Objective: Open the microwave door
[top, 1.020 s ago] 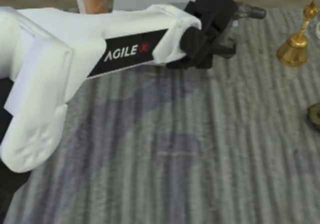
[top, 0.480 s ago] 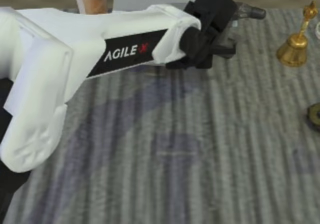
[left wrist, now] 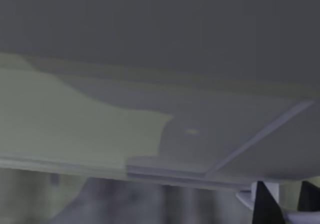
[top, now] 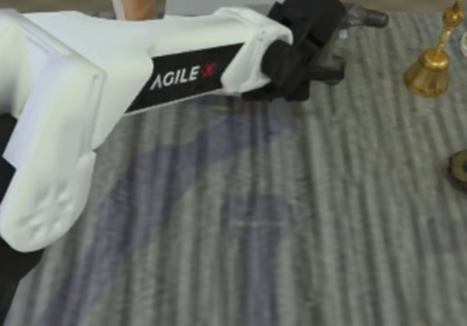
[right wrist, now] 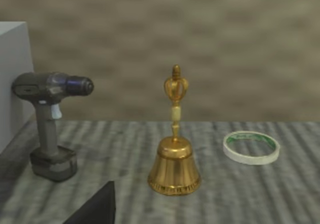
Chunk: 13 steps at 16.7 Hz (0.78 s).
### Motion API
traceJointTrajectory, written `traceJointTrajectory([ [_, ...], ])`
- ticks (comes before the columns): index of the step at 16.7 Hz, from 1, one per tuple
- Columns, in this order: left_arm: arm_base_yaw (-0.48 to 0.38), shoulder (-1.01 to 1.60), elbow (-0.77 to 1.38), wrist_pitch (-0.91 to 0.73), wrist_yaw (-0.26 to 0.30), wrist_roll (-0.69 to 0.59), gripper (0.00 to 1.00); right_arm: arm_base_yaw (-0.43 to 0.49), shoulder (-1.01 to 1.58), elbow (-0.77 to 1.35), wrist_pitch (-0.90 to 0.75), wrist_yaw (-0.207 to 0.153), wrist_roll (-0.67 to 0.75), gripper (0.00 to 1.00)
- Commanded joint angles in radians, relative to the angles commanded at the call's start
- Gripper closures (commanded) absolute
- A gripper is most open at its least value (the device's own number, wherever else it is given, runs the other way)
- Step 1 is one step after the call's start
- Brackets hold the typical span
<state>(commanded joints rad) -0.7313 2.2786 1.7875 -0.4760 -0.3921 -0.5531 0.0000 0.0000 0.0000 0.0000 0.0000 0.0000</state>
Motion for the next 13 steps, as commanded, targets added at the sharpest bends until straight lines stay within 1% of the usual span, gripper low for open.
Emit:
traceJointTrajectory([
  [5,0.012,-0.051,-0.079,0.052,0.027,0.051,1.0,0.0,0.0,0.0,0.0,0.0,0.0,0.0],
  [13,0.012,-0.052,-0.081,0.054,0.028,0.053,1.0,0.0,0.0,0.0,0.0,0.0,0.0,0.0],
])
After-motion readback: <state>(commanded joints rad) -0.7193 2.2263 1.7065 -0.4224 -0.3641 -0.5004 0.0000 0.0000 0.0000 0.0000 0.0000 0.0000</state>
